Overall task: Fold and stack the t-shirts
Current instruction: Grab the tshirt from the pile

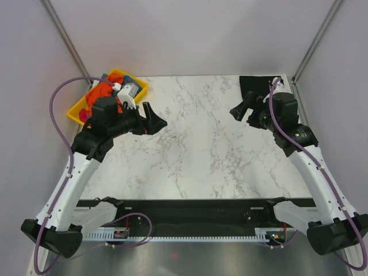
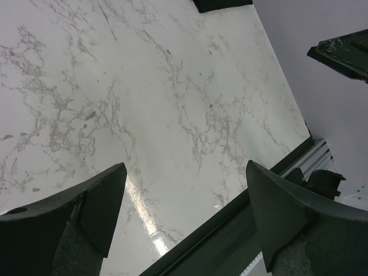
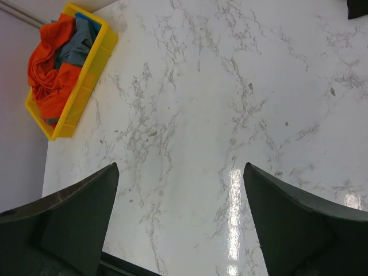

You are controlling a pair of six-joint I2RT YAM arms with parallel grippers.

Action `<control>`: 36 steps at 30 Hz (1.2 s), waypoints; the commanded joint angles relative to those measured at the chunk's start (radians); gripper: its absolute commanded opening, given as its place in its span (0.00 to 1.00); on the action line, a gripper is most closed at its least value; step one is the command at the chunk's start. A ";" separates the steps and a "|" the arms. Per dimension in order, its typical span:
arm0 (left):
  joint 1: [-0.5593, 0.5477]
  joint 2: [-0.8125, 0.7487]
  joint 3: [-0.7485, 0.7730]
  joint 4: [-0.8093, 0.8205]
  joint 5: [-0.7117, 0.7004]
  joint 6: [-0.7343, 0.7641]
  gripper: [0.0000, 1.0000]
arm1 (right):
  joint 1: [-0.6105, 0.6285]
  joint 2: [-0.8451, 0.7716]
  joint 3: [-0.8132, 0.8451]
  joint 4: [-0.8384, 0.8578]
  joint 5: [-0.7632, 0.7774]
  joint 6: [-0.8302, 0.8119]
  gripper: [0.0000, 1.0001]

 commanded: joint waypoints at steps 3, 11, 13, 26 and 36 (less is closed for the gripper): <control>0.003 0.009 0.017 -0.009 -0.098 0.011 0.91 | -0.004 -0.016 -0.029 0.032 0.013 0.031 0.98; 0.061 0.180 0.148 -0.027 -0.494 0.052 0.92 | -0.002 -0.031 -0.069 0.065 -0.016 0.065 0.98; 0.124 0.294 0.231 -0.052 -0.513 0.059 0.91 | -0.002 -0.029 -0.072 0.082 -0.047 0.080 0.98; 0.497 0.903 0.582 -0.059 -0.471 0.003 0.74 | -0.002 0.000 -0.135 0.171 -0.176 0.097 0.98; 0.502 1.032 0.826 -0.107 -0.514 0.097 0.02 | -0.002 0.046 -0.118 0.174 -0.194 0.065 0.98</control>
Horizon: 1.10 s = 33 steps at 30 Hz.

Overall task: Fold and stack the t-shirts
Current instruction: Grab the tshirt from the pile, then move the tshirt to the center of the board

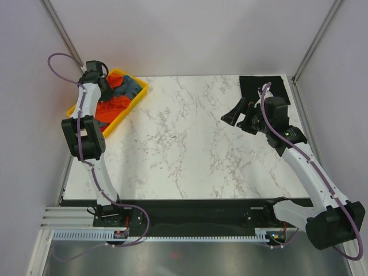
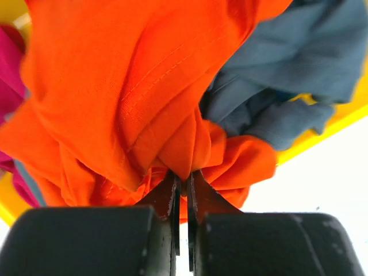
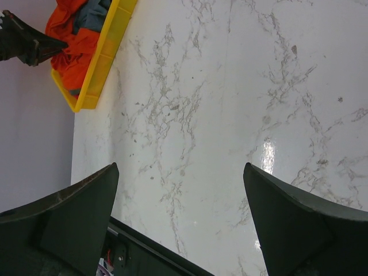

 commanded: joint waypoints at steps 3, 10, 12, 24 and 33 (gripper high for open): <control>-0.025 -0.152 0.174 0.006 -0.038 0.085 0.02 | -0.001 -0.007 0.014 0.040 -0.024 -0.012 0.98; -0.122 -0.345 0.290 0.022 0.235 0.090 0.02 | -0.002 -0.004 0.028 -0.016 0.038 0.002 0.98; -0.177 -0.425 0.298 0.042 0.416 0.059 0.02 | -0.002 0.001 0.045 -0.047 0.051 0.004 0.98; -0.462 -0.850 -0.617 0.300 0.638 -0.088 0.03 | -0.002 -0.022 0.003 -0.130 0.088 -0.019 0.98; -0.481 -0.954 -0.983 0.168 0.424 0.012 0.57 | -0.004 0.001 -0.171 -0.128 0.129 -0.012 0.98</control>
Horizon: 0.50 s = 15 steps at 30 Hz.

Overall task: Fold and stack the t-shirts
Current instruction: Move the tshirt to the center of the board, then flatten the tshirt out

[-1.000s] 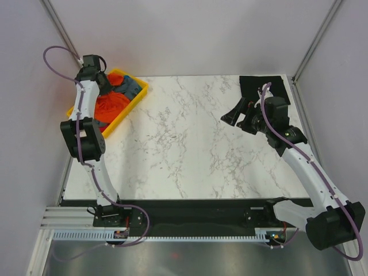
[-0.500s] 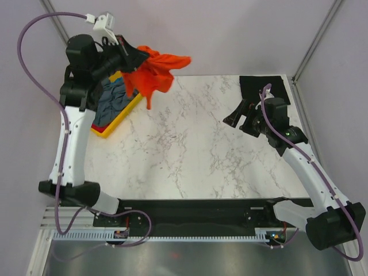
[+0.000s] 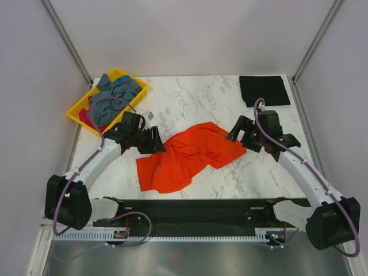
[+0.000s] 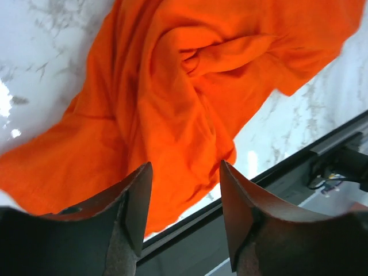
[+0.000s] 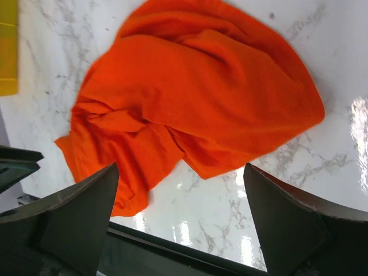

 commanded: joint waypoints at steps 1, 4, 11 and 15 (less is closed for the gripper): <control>-0.019 -0.140 0.015 -0.011 -0.118 0.049 0.59 | -0.002 0.014 -0.048 -0.010 0.045 -0.001 0.98; -0.057 -0.160 0.002 0.016 -0.065 0.015 0.62 | -0.002 0.059 -0.082 -0.007 0.082 0.006 0.98; -0.084 -0.112 -0.076 0.056 -0.072 -0.100 0.60 | -0.002 0.140 -0.152 0.056 0.099 0.085 0.82; -0.085 -0.183 -0.179 0.085 -0.164 -0.157 0.60 | 0.000 0.131 -0.230 0.150 0.078 0.142 0.76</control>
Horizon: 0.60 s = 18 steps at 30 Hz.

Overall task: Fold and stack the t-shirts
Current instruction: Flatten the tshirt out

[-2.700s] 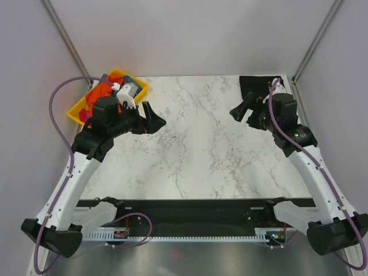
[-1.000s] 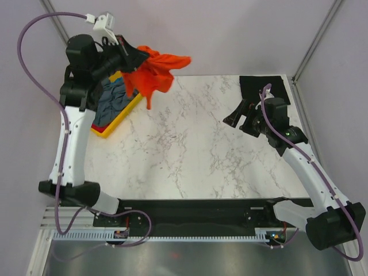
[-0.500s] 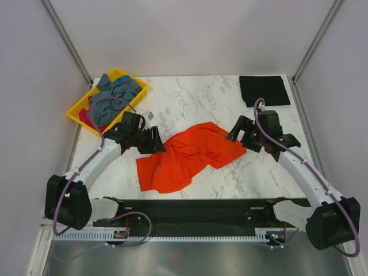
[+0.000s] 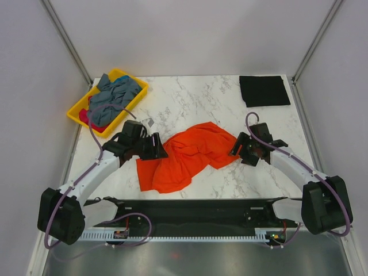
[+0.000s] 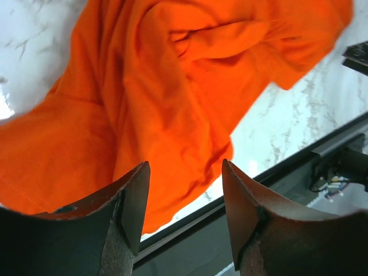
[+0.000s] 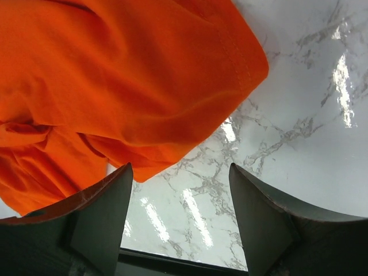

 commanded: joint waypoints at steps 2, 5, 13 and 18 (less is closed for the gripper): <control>-0.004 -0.038 -0.108 0.060 -0.108 -0.146 0.61 | 0.000 0.006 -0.052 0.120 0.045 0.072 0.76; -0.005 0.040 -0.150 0.092 -0.106 -0.189 0.61 | 0.000 0.023 -0.092 0.233 0.054 0.066 0.76; -0.007 0.211 -0.165 0.261 -0.054 -0.247 0.10 | -0.002 0.123 -0.057 0.293 0.114 0.021 0.33; -0.007 0.254 0.104 0.103 -0.129 -0.136 0.02 | -0.002 -0.037 0.128 0.086 0.299 -0.057 0.00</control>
